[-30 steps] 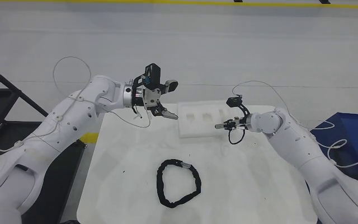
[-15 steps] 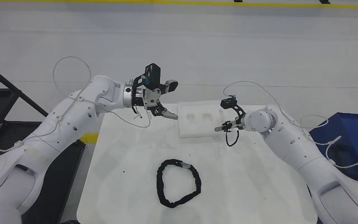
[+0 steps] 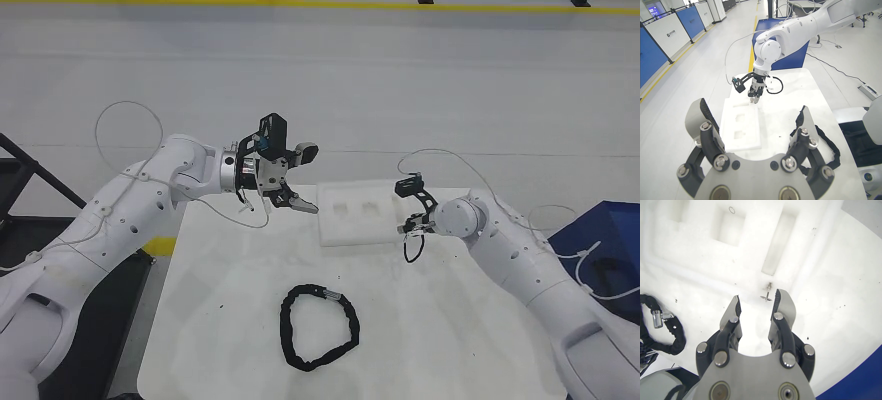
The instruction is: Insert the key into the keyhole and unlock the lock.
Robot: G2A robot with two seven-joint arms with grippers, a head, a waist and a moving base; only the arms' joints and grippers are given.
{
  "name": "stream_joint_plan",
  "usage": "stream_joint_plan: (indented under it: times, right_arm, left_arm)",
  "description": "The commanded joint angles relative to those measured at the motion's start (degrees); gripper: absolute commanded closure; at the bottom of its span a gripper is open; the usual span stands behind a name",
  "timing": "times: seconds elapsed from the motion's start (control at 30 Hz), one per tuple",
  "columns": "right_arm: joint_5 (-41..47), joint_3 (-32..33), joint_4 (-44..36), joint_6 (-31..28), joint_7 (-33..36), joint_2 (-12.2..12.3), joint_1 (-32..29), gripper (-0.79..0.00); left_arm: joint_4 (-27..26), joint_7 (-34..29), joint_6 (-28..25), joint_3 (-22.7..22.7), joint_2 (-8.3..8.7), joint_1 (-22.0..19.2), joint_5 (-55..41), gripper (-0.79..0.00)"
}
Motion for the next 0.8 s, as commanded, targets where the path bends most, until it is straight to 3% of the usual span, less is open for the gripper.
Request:
stream_joint_plan:
  times: [0.0, 0.3, 0.77]
  right_arm:
    - [-0.07, 0.13, 0.42, -0.05, -0.35, -0.18, 0.01, -0.302]
    - [-3.43, -0.68, 2.07, 0.59, -1.49, -1.44, 0.25, -0.302]
    - [-2.74, -0.81, 7.85, -0.85, -2.06, -4.05, 1.33, -0.166]
  left_arm:
    - [0.00, 0.00, 0.00, 0.00, 0.00, 0.00, -0.01, -0.785]
    - [0.00, 0.00, 0.00, 0.00, 0.00, 0.00, -0.01, -0.785]
    - [0.00, 0.00, 0.00, 0.00, 0.00, 0.00, -0.01, -0.785]
